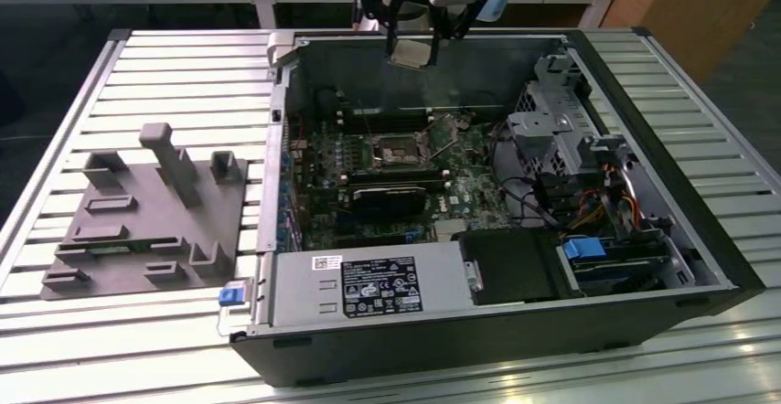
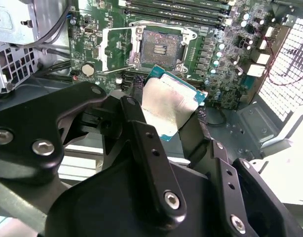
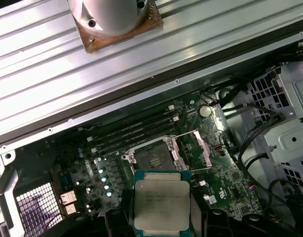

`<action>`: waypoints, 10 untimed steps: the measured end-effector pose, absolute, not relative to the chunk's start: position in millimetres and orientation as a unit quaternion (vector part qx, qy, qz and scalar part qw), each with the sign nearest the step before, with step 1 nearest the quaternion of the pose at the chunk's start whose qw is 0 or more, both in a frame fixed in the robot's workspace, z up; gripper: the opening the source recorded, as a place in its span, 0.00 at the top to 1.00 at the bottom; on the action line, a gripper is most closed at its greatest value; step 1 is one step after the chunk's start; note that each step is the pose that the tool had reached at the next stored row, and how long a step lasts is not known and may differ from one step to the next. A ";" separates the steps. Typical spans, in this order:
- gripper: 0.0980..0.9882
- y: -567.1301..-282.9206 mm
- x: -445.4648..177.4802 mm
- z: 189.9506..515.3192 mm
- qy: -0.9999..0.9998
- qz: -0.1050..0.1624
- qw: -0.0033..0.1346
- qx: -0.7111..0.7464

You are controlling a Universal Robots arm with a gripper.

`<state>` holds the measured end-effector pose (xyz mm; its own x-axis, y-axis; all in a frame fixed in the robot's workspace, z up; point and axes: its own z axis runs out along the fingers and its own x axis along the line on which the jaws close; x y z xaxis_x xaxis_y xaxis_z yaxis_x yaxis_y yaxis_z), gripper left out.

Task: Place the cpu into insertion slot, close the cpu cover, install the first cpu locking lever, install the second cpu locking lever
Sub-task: 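Place the cpu into insertion slot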

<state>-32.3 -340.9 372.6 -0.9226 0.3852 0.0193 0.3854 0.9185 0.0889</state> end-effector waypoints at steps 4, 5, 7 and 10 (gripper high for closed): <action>0.50 -340.9 -32.3 372.6 -0.978 -0.046 0.000 -0.205; 0.50 -340.9 -32.3 372.6 -0.977 -0.045 0.000 -0.207; 0.50 -340.9 -32.3 372.6 -0.976 -0.046 0.000 -0.211; 0.50 -340.9 -32.3 372.5 -0.975 -0.046 0.000 -0.217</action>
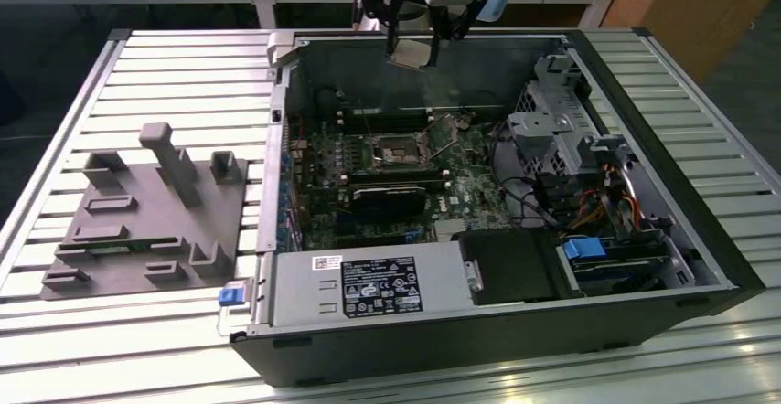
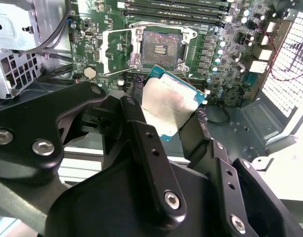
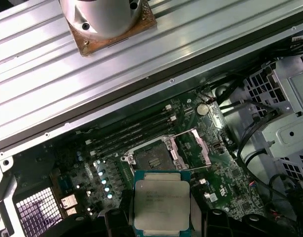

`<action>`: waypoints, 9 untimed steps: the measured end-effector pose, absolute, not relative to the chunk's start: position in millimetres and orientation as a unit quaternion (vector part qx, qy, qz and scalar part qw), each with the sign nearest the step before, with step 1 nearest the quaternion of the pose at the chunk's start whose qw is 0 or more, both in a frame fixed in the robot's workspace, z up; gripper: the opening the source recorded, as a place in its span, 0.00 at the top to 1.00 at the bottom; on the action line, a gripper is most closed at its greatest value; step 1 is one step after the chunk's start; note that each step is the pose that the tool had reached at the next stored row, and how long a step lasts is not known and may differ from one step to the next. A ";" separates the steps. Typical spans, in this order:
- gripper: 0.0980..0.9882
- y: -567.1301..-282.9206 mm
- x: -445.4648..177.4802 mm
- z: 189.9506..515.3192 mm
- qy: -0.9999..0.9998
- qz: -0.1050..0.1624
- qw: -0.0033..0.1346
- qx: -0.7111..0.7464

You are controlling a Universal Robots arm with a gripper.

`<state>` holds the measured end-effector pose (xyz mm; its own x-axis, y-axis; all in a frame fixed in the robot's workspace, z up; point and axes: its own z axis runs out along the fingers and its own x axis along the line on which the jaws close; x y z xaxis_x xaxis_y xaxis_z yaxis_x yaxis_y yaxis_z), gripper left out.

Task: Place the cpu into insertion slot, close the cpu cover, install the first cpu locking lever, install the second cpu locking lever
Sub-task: 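Place the cpu into insertion slot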

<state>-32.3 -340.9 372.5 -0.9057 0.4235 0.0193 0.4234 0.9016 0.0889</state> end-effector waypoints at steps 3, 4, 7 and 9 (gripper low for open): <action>0.50 -340.9 -32.3 372.5 0.974 0.046 0.001 0.224; 0.50 -340.9 -32.3 372.5 0.973 0.046 0.001 0.226; 0.50 -340.9 -32.3 372.5 0.971 0.046 0.001 0.235; 0.50 -340.9 -32.3 372.5 0.969 0.046 0.001 0.241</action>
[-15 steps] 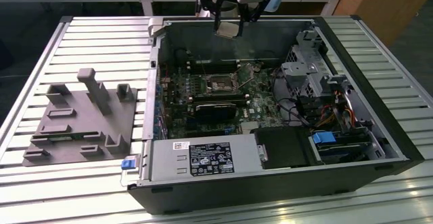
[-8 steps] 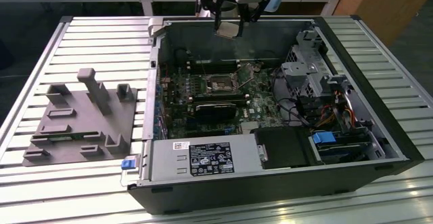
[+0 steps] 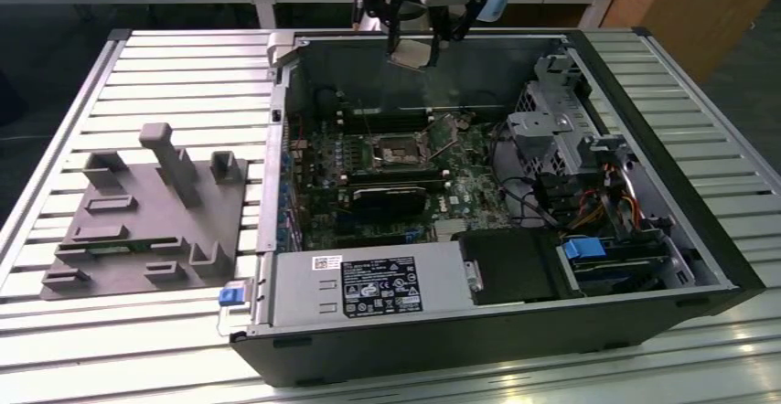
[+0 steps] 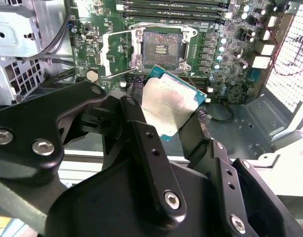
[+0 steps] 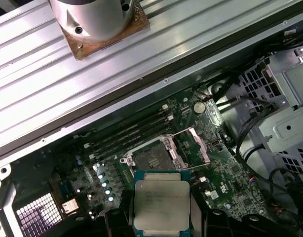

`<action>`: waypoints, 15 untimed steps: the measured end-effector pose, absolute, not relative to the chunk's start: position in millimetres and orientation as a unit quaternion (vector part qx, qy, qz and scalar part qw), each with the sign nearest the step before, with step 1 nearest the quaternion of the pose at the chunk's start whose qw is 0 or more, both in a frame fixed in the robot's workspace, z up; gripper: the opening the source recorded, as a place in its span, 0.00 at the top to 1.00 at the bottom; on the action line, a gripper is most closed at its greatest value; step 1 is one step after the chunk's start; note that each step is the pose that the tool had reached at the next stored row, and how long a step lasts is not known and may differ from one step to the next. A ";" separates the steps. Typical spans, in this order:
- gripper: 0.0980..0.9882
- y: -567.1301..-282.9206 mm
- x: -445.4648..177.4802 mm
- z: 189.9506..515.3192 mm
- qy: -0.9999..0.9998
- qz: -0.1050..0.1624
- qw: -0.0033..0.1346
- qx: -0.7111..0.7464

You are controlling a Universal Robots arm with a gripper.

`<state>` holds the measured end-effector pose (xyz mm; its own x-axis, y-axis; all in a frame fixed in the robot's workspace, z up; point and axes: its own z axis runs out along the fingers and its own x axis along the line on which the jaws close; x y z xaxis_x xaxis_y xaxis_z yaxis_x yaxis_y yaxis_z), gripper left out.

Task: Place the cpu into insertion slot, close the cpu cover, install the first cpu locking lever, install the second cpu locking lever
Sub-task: 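Place the cpu into insertion slot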

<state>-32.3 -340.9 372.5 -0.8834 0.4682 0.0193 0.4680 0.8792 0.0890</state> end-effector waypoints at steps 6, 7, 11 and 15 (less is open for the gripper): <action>0.50 -340.9 -32.3 372.5 0.964 0.046 0.002 0.261; 0.50 -340.9 -32.3 372.4 0.963 0.046 0.002 0.264; 0.50 -340.9 -32.3 372.5 0.960 0.045 0.003 0.278; 0.50 -340.8 -32.3 372.4 0.955 0.045 0.004 0.292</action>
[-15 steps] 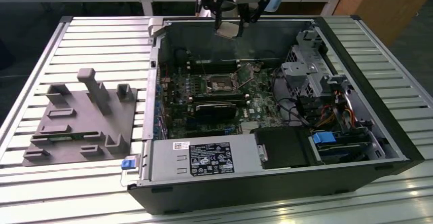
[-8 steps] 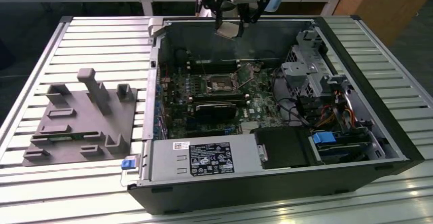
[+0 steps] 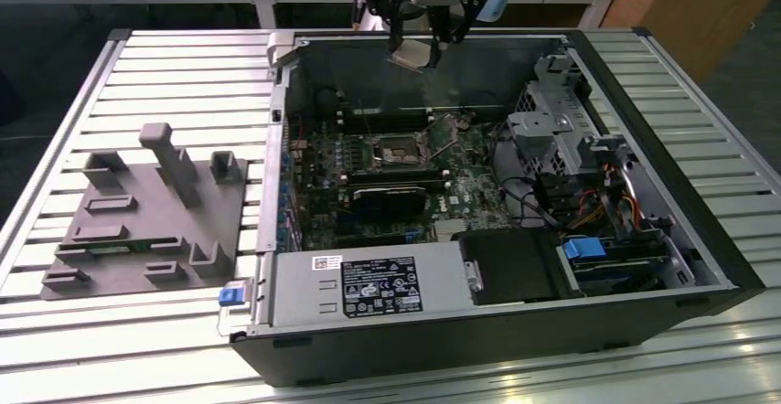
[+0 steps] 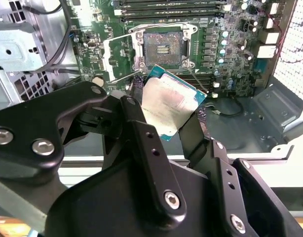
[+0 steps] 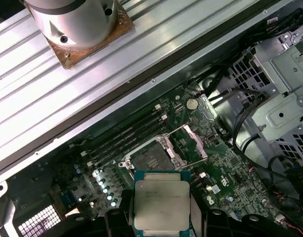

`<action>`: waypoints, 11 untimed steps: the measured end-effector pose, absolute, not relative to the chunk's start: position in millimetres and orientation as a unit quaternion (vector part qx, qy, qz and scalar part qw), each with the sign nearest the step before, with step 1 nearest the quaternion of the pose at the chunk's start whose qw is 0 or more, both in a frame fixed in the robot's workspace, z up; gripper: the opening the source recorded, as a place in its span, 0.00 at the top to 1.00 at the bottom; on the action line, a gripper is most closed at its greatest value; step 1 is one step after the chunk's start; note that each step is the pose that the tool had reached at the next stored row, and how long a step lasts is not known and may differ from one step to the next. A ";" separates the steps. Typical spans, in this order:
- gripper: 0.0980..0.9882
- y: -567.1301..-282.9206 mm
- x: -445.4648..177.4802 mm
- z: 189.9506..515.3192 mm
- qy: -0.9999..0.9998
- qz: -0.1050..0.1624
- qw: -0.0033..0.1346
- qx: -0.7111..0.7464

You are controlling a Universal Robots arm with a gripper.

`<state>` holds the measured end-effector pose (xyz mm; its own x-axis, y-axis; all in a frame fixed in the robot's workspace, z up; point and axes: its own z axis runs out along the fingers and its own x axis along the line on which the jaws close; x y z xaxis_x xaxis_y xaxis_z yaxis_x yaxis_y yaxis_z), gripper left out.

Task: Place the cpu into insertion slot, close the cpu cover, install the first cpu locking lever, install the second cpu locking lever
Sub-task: 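Place the cpu into insertion slot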

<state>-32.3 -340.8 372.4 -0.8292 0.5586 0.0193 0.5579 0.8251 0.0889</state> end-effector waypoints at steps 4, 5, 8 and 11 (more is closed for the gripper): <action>0.50 -340.8 -32.3 372.4 0.951 0.045 0.004 0.306; 0.50 -340.8 -32.3 372.4 0.950 0.045 0.005 0.310; 0.50 -340.8 -32.3 372.3 0.946 0.045 0.005 0.320; 0.50 -340.8 -32.3 372.2 0.943 0.045 0.006 0.328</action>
<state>-32.3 -340.8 372.2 -0.7841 0.6203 0.0193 0.6193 0.7801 0.0889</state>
